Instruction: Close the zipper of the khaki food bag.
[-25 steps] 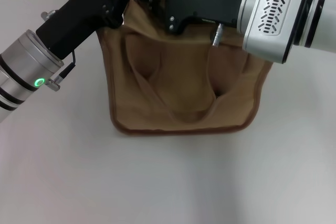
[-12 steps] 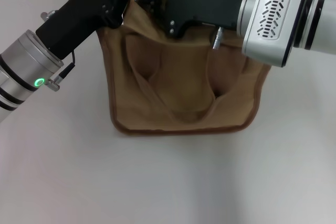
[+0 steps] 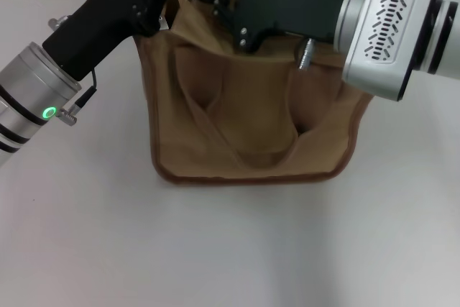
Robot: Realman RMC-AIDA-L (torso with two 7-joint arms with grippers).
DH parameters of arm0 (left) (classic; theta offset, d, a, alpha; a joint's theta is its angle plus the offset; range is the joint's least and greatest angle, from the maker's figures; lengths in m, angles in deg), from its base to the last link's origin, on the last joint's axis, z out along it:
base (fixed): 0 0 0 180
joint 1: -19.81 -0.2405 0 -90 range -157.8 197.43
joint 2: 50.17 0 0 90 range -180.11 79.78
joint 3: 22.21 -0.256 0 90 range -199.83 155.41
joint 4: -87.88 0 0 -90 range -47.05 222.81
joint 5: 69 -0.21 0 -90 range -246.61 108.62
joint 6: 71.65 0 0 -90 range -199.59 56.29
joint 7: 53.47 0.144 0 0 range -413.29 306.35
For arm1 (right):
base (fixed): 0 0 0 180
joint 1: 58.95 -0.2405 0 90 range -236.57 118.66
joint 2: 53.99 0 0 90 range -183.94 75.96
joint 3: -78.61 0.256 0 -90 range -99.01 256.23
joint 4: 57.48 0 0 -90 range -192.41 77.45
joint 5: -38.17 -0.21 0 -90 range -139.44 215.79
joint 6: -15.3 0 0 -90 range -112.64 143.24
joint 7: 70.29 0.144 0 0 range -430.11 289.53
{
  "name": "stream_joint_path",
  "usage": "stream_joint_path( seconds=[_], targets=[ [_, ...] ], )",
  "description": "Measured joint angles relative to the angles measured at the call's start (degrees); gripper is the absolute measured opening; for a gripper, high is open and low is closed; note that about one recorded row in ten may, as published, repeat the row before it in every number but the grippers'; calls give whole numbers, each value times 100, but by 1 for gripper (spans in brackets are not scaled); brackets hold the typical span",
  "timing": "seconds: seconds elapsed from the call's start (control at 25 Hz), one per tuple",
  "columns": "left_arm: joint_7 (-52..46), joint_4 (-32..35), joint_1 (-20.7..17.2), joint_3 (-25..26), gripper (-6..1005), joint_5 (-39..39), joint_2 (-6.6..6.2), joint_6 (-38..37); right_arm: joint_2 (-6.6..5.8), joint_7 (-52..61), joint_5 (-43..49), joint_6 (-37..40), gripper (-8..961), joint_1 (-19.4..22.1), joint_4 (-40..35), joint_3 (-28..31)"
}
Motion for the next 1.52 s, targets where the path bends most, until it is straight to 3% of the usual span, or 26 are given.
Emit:
stream_joint_path(
  seconds=[0.64,1.28,1.52],
  targets=[
    [243,-191,-158,329,84,76,-6,276,11,-1,0,-103,3,540,-476,1],
    [245,-216,-561,749,87,75,-20,313,10,37,-1,-108,2,605,-476,0],
    [245,-217,-656,760,89,76,-23,348,10,57,-2,-116,2,885,-662,0]
  ],
)
